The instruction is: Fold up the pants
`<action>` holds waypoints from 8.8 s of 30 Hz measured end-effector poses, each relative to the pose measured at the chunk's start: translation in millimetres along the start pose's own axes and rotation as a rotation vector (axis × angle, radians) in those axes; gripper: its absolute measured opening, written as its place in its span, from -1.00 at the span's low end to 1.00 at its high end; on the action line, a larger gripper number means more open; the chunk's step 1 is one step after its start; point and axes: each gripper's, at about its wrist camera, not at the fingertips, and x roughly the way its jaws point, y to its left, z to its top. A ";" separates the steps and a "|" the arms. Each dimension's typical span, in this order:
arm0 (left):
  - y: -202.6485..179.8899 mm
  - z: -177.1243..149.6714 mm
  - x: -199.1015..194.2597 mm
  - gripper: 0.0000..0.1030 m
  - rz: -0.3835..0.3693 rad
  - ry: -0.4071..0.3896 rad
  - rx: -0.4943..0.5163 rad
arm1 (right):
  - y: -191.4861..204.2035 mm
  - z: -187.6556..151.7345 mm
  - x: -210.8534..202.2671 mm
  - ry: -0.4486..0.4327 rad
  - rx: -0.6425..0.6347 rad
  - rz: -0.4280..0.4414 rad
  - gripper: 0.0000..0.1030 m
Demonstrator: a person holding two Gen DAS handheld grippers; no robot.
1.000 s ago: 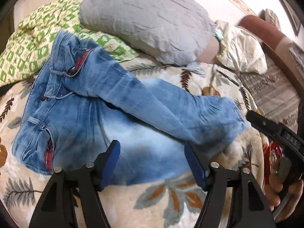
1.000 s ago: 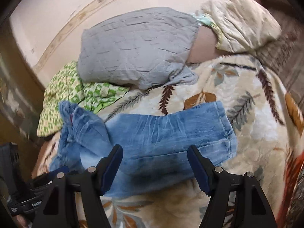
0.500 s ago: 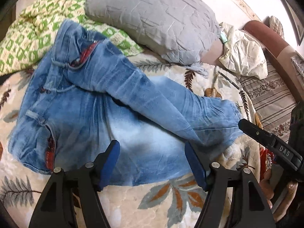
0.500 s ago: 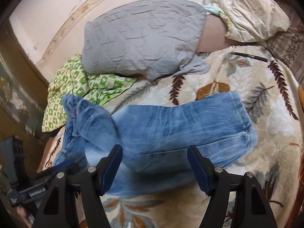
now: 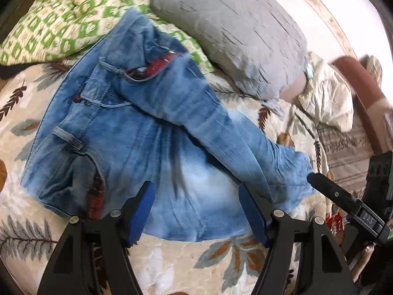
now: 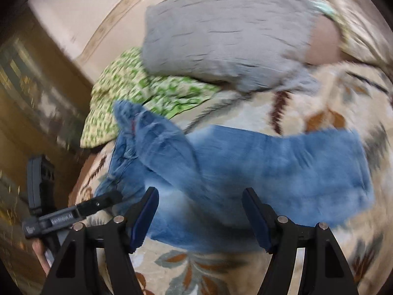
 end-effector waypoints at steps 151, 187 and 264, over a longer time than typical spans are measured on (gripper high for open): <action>-302.9 -113.3 180.5 -0.74 0.141 0.153 0.650 | -259.4 -28.3 -100.0 -0.033 0.770 0.025 0.24; -278.5 -94.9 187.5 -0.80 0.157 0.115 0.700 | -270.4 -34.7 -46.5 0.083 0.851 0.081 0.25; -4.1 -64.9 55.9 -0.03 -0.127 0.083 -0.128 | -87.1 -66.6 73.0 0.192 0.385 0.117 0.29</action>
